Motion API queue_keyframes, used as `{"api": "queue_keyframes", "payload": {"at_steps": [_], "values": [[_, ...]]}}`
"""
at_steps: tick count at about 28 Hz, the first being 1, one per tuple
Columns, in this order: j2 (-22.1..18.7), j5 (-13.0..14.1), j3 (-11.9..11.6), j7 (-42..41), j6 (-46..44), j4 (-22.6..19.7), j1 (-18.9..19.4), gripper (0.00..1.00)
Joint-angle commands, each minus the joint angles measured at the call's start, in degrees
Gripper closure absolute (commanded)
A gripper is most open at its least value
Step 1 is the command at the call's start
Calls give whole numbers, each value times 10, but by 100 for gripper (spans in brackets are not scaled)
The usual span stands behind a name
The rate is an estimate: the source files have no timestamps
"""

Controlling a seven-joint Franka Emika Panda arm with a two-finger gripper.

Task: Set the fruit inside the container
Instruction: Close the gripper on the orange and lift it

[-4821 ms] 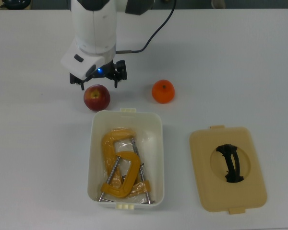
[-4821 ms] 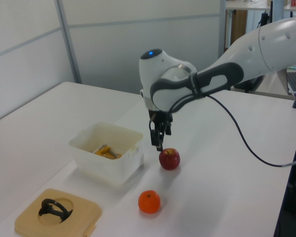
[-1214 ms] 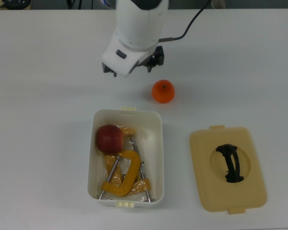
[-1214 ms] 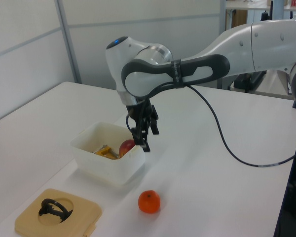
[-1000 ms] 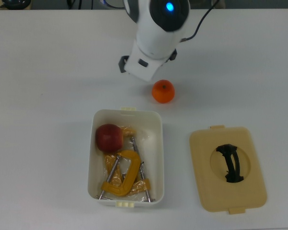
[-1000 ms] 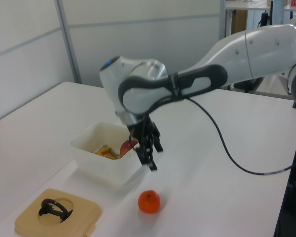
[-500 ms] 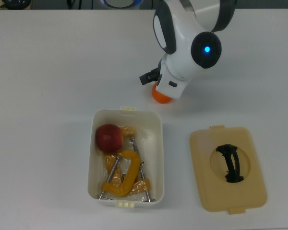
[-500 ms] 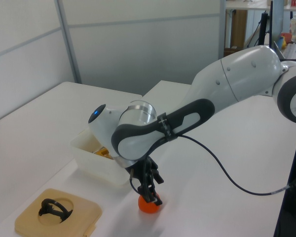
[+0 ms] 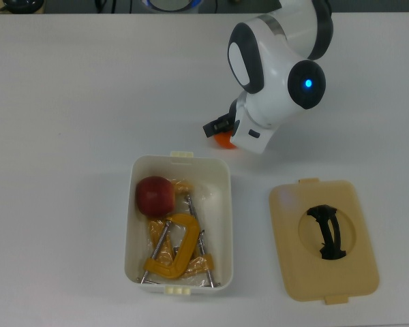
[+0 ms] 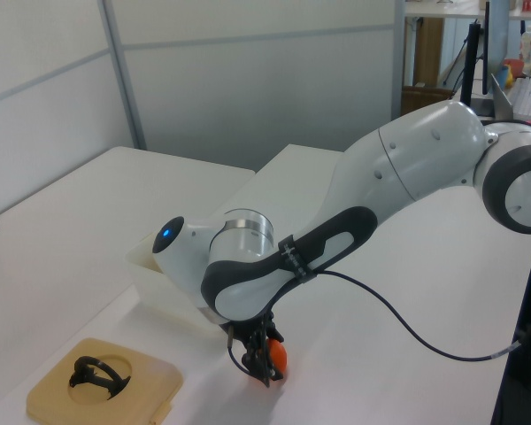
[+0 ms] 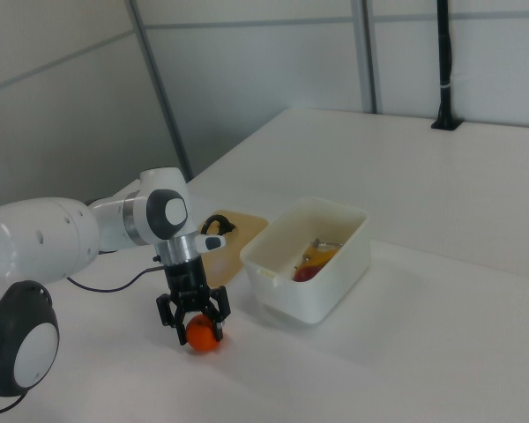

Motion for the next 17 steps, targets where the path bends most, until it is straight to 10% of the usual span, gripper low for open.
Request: {"api": "queue_keyframes", "payload": {"at_steps": [1,12,17], "values": [[-2,-11,-3,13,5,-1,7,91],[-50,7,-3,9,-20,26,0,100],[-77,70,-10,13,-21,71,-27,100]]}}
